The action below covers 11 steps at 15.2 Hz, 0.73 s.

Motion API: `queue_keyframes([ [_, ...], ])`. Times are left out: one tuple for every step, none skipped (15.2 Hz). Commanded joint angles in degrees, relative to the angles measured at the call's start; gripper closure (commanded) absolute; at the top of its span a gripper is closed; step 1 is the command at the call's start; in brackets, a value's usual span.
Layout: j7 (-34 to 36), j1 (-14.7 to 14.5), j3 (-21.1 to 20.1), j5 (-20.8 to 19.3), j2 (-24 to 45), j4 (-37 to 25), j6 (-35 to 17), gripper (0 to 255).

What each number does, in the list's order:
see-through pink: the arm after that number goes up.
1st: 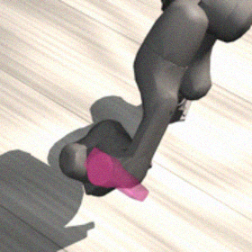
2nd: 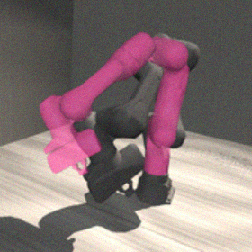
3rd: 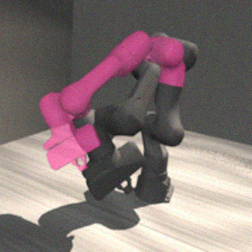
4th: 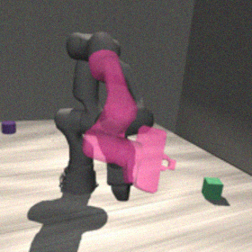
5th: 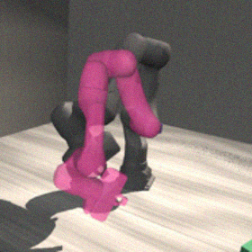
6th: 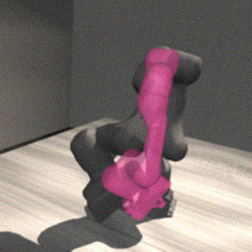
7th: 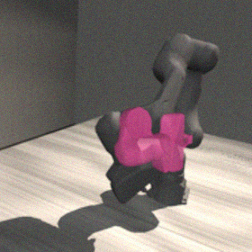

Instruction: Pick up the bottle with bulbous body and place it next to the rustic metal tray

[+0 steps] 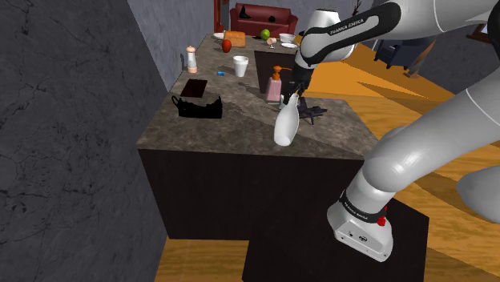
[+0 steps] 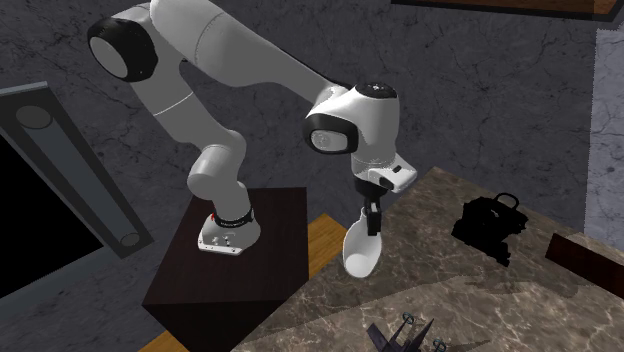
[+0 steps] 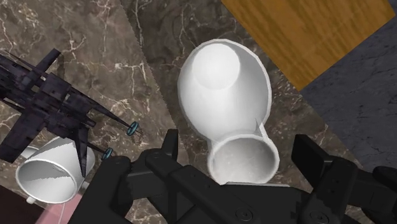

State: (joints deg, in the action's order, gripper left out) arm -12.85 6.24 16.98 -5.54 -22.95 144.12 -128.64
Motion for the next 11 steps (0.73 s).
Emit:
queue_keyframes([
  [-0.08,-0.06,0.11,0.08,0.5,0.26,-0.78,0],
  [-0.08,-0.06,0.11,0.08,0.51,0.26,-0.79,0],
  [-0.08,-0.06,0.11,0.08,0.51,0.26,-0.79,0],
  [-0.08,-0.06,0.11,0.08,0.51,0.26,-0.79,0],
  [-0.08,-0.06,0.11,0.08,0.51,0.25,-0.79,0],
  [-0.08,-0.06,0.11,0.08,0.51,0.25,-0.79,0],
  [-0.08,-0.06,0.11,0.08,0.5,0.25,-0.77,0],
  [-0.08,-0.06,0.11,0.08,0.5,0.25,-0.77,255],
  [-0.08,-0.06,0.11,0.08,0.5,0.25,-0.77,255],
  [-0.08,-0.06,0.11,0.08,0.5,0.25,-0.77,255],
  [-0.08,-0.06,0.11,0.08,0.5,0.25,-0.77,255],
])
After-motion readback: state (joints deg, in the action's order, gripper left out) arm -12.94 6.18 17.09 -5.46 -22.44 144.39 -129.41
